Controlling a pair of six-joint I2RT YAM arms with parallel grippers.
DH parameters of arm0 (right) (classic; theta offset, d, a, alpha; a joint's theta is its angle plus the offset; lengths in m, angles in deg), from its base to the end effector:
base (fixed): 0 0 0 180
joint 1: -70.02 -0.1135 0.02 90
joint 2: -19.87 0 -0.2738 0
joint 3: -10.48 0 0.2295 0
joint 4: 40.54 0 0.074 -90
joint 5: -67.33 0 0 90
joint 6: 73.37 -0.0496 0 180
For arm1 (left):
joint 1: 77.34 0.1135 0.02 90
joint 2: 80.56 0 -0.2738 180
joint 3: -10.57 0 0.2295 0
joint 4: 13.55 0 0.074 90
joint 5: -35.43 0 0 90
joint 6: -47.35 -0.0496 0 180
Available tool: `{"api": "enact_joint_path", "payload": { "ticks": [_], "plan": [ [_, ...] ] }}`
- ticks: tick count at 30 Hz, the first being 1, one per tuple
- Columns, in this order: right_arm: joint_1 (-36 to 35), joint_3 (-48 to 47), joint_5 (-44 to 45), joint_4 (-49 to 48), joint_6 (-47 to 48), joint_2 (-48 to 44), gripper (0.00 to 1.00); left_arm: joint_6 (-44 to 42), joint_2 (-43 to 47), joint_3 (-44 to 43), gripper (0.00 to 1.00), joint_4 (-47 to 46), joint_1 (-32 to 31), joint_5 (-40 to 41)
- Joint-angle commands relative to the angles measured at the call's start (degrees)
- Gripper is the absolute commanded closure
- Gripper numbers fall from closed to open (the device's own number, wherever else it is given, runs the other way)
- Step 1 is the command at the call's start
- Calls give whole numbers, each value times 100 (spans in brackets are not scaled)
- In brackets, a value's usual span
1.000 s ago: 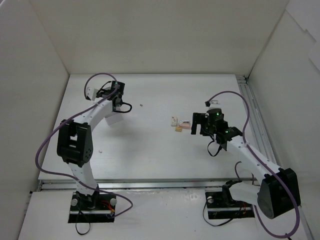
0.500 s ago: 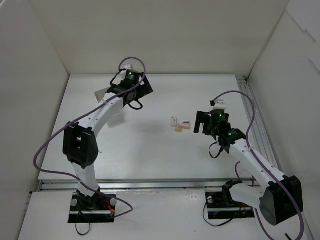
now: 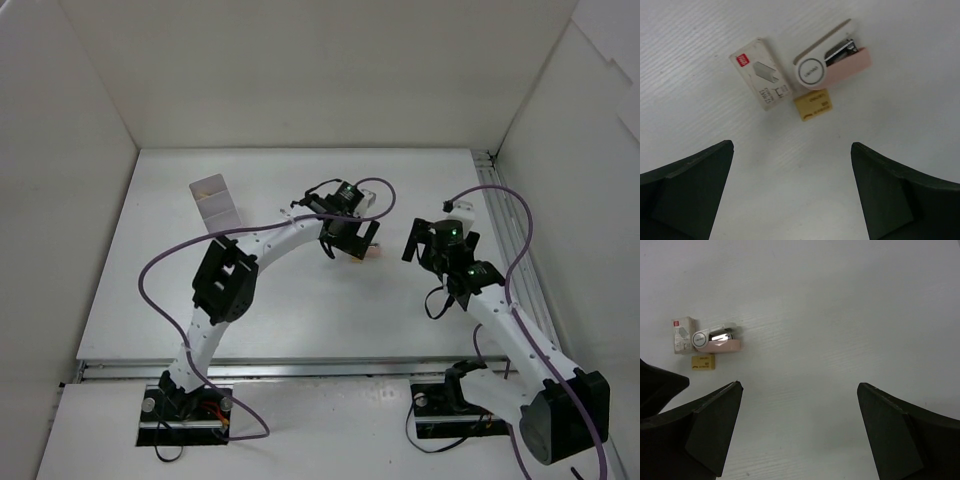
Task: Sort the stationery into containers
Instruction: Pick up the stationery from the center of the board.
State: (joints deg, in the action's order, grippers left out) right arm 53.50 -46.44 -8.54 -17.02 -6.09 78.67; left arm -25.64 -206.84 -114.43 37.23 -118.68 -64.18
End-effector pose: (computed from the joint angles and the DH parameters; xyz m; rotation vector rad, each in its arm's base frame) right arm 0.2123 0.0503 0.2878 0.2645 1.9874 0.1909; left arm 0.3602 -0.3279 0.2322 0.6150 2.5000 -0.6201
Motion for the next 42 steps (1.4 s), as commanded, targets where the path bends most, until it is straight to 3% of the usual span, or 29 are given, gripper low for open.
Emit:
{"api": "enact_joint_path", "payload": {
  "ticks": [1, 11, 21, 24, 30, 38, 42],
  "plan": [
    [34, -17, 72, -80, -75, 140, 2, -234, 210, -484, 0, 296, -67, 442],
    [52, -70, 309, -107, -233, 290, 2, 82, -282, -793, 0, 226, -383, 574],
    [87, 238, 617, -124, -488, -694, 2, 363, -635, -933, 0, 156, -629, 1178],
    [78, 317, 635, -124, -479, -835, 2, 521, -723, -1030, 4, 147, -682, 1452],
    [87, 335, 609, -115, -479, -888, 2, 654, -863, -1040, 23, 227, -682, 1629],
    [87, 361, 582, -115, -461, -915, 2, 724, -925, -951, 31, 156, -734, 1462],
    [87, 379, 582, -124, -461, -967, 2, 759, -960, -969, 49, 165, -735, 1400]
  ]
}}
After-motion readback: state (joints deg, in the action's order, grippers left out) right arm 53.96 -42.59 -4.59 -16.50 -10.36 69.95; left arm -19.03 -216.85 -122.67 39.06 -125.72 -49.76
